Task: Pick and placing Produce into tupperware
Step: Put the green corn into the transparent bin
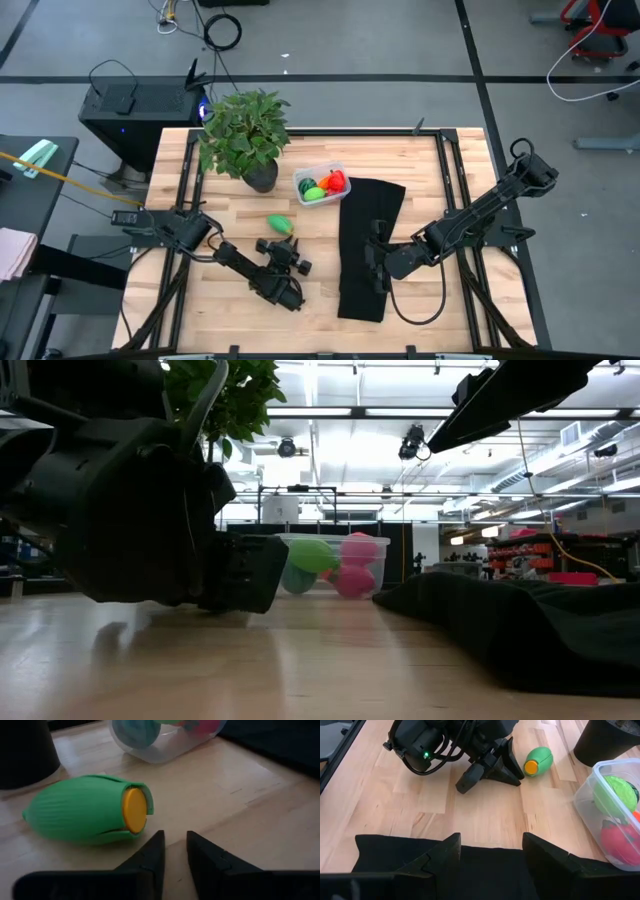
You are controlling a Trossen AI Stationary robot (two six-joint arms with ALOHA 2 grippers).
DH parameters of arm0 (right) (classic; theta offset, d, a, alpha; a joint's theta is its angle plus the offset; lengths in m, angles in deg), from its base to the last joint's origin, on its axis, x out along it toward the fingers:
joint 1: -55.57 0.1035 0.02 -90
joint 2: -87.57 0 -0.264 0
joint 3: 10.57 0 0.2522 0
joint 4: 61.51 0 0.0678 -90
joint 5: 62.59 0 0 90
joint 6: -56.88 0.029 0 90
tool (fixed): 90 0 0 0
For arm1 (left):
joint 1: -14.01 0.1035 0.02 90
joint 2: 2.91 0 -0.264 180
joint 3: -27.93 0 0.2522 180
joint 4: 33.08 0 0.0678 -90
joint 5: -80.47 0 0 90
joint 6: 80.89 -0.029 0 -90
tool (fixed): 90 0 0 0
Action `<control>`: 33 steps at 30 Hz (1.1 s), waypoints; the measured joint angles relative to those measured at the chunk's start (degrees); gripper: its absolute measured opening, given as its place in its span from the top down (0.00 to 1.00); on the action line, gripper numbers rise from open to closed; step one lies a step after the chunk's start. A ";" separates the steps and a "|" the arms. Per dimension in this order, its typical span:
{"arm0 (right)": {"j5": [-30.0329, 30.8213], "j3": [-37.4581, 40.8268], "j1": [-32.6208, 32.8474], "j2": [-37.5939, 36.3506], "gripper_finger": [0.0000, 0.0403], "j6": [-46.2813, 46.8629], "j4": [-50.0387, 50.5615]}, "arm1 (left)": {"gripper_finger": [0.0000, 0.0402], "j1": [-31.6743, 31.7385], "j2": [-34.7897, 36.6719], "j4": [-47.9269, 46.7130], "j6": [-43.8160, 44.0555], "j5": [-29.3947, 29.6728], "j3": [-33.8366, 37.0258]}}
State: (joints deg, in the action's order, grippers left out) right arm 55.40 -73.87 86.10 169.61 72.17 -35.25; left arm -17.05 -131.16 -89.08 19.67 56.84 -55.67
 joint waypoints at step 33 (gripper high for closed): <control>-0.63 0.00 0.00 0.00 0.45 0.00 -0.55 | 0.82 -1.86 0.03 -0.56 12.45 -3.55 -5.68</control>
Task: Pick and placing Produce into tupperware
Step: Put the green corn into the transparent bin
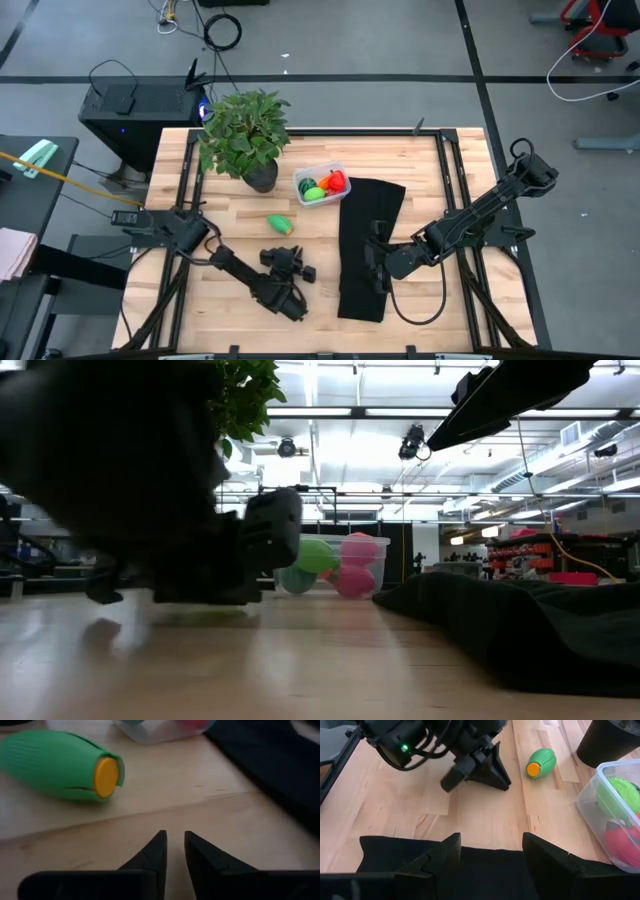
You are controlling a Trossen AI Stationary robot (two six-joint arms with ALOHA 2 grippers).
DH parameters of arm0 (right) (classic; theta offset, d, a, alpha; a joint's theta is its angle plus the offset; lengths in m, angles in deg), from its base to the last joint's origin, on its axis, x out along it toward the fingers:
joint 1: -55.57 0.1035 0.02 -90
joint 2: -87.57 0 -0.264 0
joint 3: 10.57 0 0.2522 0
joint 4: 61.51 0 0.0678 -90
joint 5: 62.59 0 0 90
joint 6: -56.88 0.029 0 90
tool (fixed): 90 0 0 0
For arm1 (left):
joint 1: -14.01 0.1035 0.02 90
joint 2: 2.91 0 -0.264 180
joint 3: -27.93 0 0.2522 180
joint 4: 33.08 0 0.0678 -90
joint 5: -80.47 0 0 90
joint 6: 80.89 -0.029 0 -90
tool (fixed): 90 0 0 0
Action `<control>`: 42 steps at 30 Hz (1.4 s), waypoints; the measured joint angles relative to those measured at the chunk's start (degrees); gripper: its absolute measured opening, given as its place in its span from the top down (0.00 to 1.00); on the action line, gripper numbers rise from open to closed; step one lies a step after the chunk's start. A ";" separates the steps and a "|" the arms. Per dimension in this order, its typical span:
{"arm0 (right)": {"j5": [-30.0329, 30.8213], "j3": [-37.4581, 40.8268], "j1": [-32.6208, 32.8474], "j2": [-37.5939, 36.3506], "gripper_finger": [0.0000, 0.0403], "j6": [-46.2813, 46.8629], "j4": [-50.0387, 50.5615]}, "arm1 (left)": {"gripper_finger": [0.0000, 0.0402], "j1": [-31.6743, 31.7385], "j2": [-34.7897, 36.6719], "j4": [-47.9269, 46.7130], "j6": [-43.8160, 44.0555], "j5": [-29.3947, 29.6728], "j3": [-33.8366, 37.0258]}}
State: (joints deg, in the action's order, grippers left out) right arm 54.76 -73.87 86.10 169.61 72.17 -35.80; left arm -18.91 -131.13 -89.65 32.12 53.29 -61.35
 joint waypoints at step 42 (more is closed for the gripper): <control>-2.62 0.00 -1.07 2.85 0.45 -3.46 -7.34 | 0.39 -6.71 0.02 -42.88 6.69 16.23 -23.68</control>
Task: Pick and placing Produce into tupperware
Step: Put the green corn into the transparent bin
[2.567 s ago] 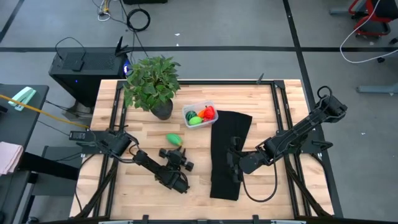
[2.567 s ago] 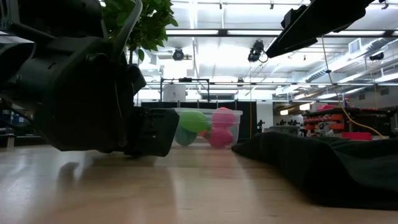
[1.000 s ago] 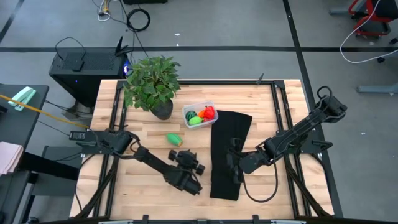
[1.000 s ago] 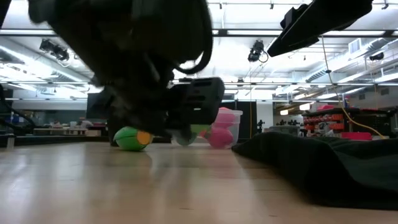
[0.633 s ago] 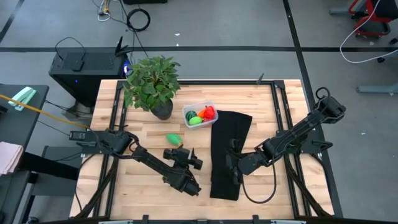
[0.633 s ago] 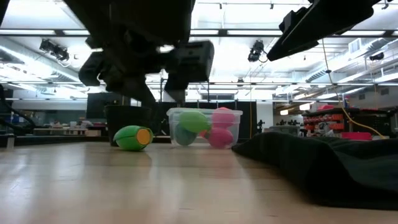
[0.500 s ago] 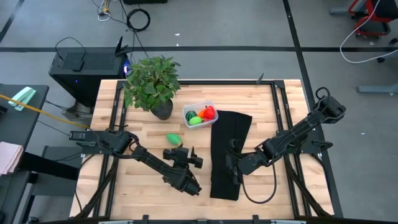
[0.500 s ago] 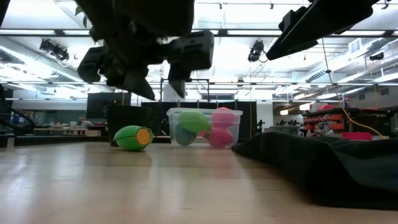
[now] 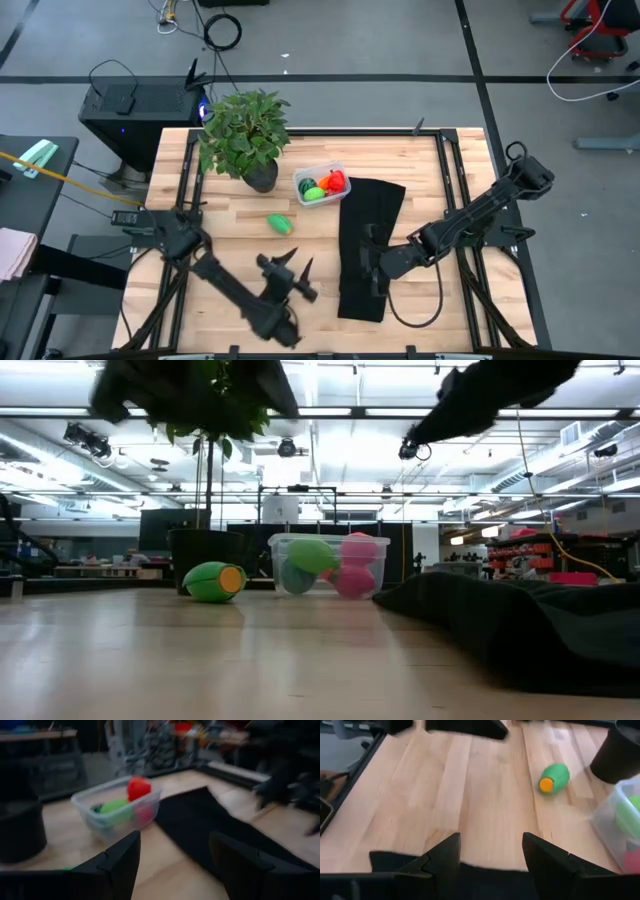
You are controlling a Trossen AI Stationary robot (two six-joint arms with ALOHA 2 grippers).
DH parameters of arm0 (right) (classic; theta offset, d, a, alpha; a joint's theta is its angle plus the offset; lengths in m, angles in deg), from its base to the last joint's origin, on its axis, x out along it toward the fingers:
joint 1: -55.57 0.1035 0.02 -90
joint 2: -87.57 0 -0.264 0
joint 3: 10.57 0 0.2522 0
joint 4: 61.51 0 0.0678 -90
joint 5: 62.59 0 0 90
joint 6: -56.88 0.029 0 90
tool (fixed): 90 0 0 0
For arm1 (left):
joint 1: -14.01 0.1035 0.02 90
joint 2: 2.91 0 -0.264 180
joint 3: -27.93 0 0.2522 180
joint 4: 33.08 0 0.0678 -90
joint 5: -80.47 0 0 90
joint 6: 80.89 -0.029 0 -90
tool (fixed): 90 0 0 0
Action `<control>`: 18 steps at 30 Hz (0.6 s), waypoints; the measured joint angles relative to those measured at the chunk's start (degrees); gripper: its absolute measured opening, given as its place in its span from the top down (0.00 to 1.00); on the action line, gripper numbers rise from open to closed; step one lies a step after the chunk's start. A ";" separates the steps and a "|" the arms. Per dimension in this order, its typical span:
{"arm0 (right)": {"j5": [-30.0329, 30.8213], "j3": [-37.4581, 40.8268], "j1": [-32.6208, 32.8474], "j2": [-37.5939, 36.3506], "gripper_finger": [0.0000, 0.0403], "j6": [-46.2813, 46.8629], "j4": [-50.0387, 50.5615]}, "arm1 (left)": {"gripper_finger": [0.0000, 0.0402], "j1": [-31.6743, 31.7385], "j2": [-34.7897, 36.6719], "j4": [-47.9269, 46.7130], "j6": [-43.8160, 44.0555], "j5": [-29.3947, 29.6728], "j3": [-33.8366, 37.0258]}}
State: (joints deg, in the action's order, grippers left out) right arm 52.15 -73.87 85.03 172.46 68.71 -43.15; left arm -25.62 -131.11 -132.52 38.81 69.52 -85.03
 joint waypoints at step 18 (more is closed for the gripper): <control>-16.16 -0.37 -12.52 20.19 0.45 -7.99 -37.19 | 0.43 -8.50 2.50 -4.37 -11.24 9.04 0.15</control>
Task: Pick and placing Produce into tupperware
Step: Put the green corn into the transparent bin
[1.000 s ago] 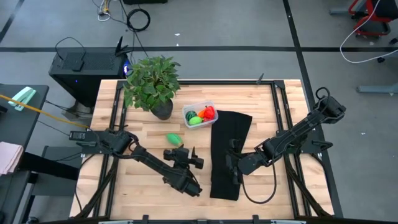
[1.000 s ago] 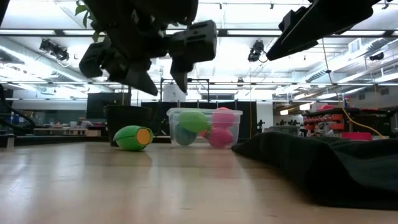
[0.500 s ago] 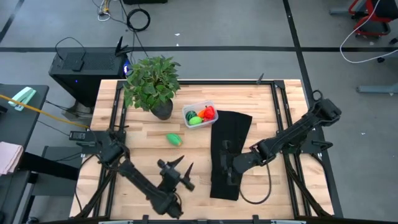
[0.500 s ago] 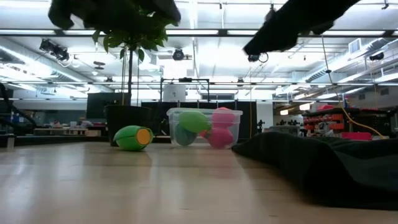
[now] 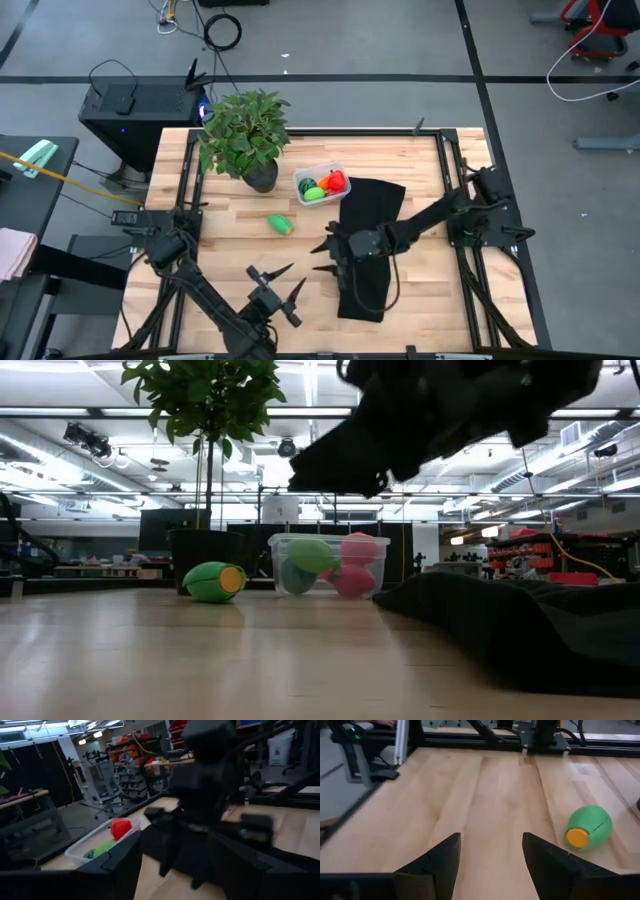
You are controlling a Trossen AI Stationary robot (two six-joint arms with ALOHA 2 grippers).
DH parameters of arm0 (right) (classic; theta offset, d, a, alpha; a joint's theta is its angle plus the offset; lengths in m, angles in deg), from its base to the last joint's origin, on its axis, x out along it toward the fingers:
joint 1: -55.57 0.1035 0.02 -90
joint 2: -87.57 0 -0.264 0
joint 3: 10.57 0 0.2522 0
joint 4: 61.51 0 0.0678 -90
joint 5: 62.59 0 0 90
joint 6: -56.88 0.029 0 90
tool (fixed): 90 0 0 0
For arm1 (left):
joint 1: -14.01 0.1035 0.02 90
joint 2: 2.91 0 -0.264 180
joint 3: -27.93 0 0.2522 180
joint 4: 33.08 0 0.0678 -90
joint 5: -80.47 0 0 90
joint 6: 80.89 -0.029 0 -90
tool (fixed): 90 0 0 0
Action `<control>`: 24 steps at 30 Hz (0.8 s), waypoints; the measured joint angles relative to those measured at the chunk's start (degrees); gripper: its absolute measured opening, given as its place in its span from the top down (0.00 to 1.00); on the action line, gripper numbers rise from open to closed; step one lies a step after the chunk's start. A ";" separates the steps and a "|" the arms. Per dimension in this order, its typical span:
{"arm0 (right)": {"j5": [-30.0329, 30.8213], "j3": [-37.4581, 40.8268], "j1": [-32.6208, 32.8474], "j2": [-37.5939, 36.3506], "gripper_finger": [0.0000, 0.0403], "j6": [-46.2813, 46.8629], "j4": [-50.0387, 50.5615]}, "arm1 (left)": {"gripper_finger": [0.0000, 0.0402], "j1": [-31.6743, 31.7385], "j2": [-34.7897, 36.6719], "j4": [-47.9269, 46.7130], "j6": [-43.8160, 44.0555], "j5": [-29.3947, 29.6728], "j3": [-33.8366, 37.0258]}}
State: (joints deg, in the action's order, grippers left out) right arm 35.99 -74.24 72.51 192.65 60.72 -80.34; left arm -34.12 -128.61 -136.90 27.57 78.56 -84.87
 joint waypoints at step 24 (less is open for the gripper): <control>-9.99 -16.94 -2.38 17.71 0.28 -26.15 0.33 | 0.43 -7.73 2.50 0.06 -8.48 1.97 0.04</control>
State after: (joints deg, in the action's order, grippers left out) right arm 26.00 -91.18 70.12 210.35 34.57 -80.01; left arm -41.86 -126.11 -136.84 19.09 80.52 -84.83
